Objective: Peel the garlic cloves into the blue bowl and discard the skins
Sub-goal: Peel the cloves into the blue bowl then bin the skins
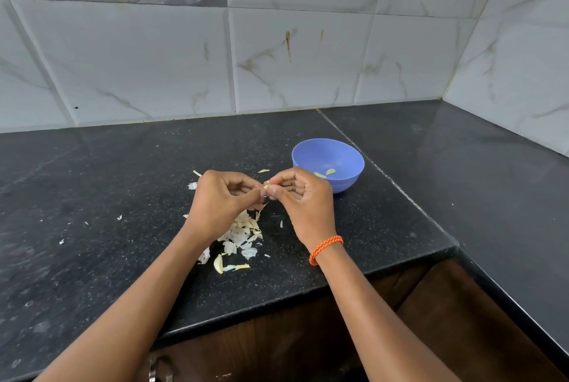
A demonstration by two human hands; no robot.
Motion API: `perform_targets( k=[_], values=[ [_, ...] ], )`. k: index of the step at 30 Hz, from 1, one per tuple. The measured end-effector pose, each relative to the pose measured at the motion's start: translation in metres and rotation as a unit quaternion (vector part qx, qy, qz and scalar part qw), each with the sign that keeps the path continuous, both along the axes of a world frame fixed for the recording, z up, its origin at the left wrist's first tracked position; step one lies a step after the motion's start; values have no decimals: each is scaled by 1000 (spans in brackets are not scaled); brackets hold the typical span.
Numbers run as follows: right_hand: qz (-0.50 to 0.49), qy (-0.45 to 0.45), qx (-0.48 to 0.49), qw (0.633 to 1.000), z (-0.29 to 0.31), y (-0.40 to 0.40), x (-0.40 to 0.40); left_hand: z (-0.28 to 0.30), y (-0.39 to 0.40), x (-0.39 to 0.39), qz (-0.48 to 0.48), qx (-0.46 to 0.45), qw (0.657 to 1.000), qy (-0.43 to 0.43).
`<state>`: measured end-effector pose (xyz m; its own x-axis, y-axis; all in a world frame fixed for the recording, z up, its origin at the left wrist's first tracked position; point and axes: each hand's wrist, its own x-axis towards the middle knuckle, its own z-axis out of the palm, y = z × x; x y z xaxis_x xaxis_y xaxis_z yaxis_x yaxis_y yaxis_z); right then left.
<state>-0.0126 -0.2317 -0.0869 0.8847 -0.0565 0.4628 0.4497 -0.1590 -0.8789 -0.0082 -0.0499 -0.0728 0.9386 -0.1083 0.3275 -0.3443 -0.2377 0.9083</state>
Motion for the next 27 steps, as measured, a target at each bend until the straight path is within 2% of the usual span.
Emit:
perform_targets(
  k=[11, 19, 27],
  values=[
    [-9, 10, 24, 1000, 0, 0, 0, -2, -5, -3, 35, 102, 991, -76],
    [27, 40, 55, 997, -3, 0, 3, -5, -6, -1, 103, 218, 954, -178],
    [62, 34, 32, 997, -3, 1, 3, -5, -7, 0, 107, 194, 958, -183]
  ],
)
